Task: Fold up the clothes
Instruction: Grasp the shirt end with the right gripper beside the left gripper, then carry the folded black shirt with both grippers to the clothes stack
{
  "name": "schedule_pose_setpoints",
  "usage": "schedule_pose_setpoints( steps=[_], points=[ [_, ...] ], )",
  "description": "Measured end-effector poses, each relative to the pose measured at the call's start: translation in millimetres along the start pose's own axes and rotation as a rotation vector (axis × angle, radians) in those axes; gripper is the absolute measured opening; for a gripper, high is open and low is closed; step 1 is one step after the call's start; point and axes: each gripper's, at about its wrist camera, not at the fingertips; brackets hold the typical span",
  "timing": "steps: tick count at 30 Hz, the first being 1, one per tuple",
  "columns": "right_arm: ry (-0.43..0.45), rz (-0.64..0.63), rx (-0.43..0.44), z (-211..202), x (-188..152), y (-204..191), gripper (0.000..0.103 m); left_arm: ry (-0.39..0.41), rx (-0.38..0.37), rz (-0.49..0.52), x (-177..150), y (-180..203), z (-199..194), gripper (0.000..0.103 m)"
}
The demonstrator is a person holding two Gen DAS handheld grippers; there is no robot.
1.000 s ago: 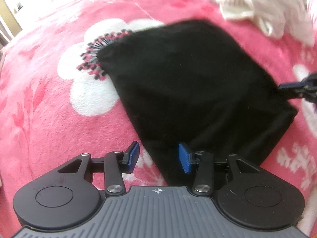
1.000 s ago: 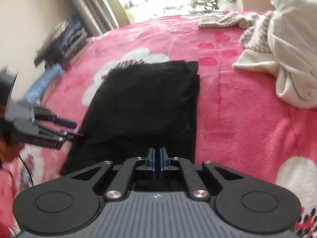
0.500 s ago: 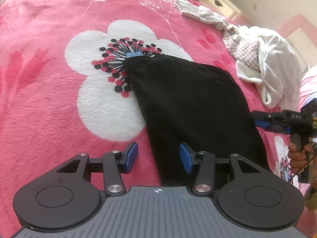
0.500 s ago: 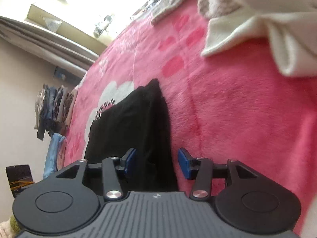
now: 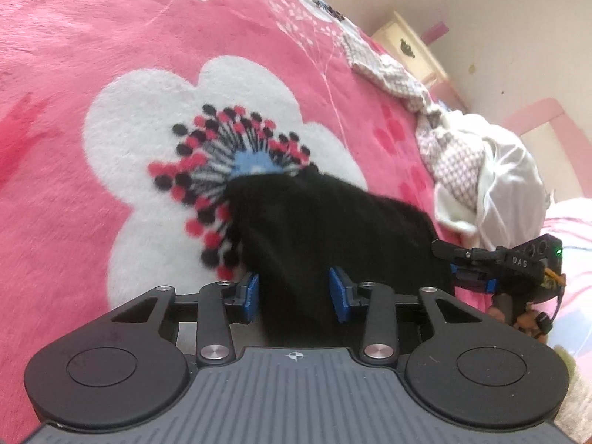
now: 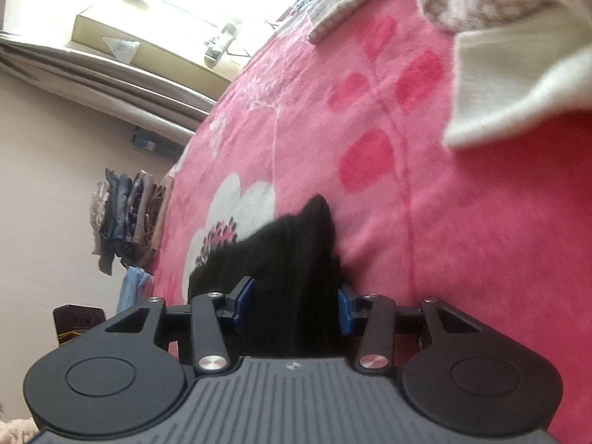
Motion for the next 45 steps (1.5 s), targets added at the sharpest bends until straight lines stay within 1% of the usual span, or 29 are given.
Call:
schedule_pose_setpoints(
  steps=[3, 5, 7, 8, 9, 11, 12, 15, 17, 19, 22, 25, 29, 33, 35, 38, 42, 45],
  points=[
    [0.006, -0.008, 0.021, 7, 11, 3, 0.038, 0.010, -0.014, 0.004, 6, -1, 5, 0.036],
    [0.008, -0.019, 0.029, 12, 17, 3, 0.032, 0.016, -0.019, 0.009, 10, -1, 8, 0.035],
    [0.010, -0.029, 0.036, 17, 22, 4, 0.030, 0.022, -0.022, 0.011, 13, 0, 10, 0.034],
    [0.011, -0.036, 0.038, 20, 24, 4, 0.028, 0.027, -0.022, 0.009, 14, 0, 11, 0.032],
    [0.014, -0.046, 0.033, 21, 25, 2, 0.025, 0.033, -0.017, 0.007, 14, 1, 11, 0.026],
    [0.023, -0.065, 0.017, 23, 24, -2, 0.014, 0.045, -0.001, 0.003, 15, 3, 11, 0.018],
    [0.032, -0.072, 0.009, 22, 23, -4, 0.014, 0.051, 0.007, 0.001, 15, 4, 11, 0.013],
    [0.078, -0.118, -0.028, 16, 15, -20, 0.011, 0.077, 0.046, 0.023, 13, 13, 8, 0.007],
    [0.117, -0.159, -0.040, 7, 8, -37, 0.011, 0.106, 0.074, 0.064, 9, 25, 0, 0.006],
    [0.149, -0.235, -0.081, -4, -2, -62, 0.011, 0.151, 0.084, 0.113, 3, 39, -16, 0.006],
    [0.194, -0.360, -0.139, -22, -21, -105, 0.010, 0.228, 0.089, 0.182, -11, 60, -45, 0.006],
    [0.251, -0.453, -0.155, -42, -40, -152, 0.010, 0.324, 0.098, 0.239, -31, 81, -80, 0.005],
    [0.316, -0.572, -0.171, -61, -60, -218, 0.010, 0.438, 0.096, 0.255, -54, 99, -138, 0.005],
    [0.364, -0.703, -0.163, -64, -72, -289, 0.010, 0.580, 0.151, 0.293, -72, 106, -206, 0.005],
    [0.381, -0.765, -0.145, -59, -76, -325, 0.010, 0.652, 0.186, 0.292, -81, 106, -242, 0.005],
    [0.370, -0.837, -0.087, -40, -79, -378, 0.010, 0.756, 0.244, 0.252, -96, 97, -294, 0.006],
    [0.332, -0.964, -0.012, -2, -90, -449, 0.010, 0.892, 0.307, 0.157, -126, 73, -359, 0.005],
    [0.293, -1.053, 0.047, 35, -104, -502, 0.010, 0.965, 0.375, 0.108, -148, 54, -399, 0.006]
  ],
)
Point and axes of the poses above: each gripper's, at about its wrist camera, not at the fingertips, and z roughly the way its jaws point, y to its right, x to its top, and after that the axes turned 13 degrees about -y, right-handed
